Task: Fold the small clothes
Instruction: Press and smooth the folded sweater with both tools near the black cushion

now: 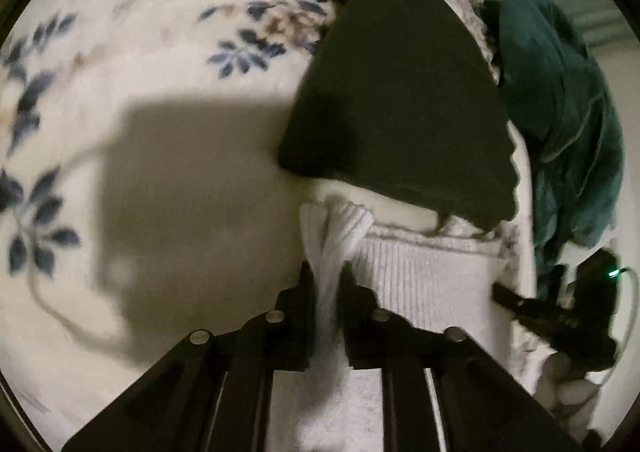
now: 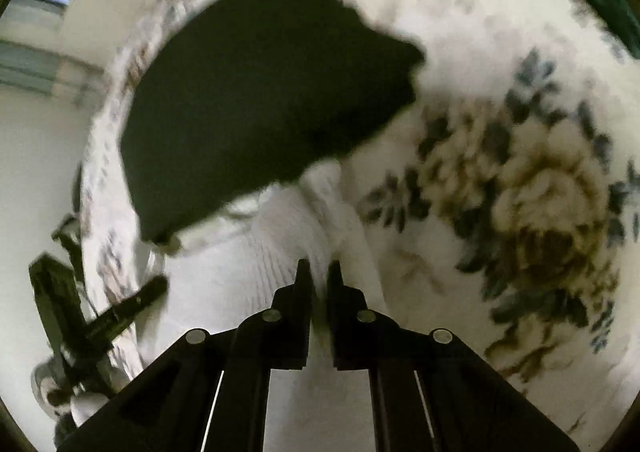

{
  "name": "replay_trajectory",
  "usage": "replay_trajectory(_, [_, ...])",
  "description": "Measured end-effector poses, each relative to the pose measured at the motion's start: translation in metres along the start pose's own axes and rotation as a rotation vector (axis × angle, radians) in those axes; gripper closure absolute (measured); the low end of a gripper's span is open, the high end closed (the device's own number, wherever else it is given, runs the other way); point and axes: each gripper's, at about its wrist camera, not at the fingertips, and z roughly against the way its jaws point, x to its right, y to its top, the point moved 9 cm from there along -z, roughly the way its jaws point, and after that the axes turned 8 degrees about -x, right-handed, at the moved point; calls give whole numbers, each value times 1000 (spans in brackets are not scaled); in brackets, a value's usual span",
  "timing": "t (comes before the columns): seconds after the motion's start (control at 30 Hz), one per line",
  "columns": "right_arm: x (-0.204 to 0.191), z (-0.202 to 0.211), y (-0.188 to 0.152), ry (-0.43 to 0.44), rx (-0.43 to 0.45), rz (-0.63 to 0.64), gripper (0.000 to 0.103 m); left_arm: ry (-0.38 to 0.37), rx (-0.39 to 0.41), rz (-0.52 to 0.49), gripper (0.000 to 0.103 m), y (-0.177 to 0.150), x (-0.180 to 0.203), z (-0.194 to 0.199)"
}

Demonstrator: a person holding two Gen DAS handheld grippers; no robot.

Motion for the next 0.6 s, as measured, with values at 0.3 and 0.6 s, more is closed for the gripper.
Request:
replay_trajectory(0.3, [46,57,-76,184,-1,-54,46,-167,28,61,41,-128,-27,57])
replay_trajectory(0.6, [74,6,-169,363,-148,-189,76,-196,104,120,94,-165,-20,43])
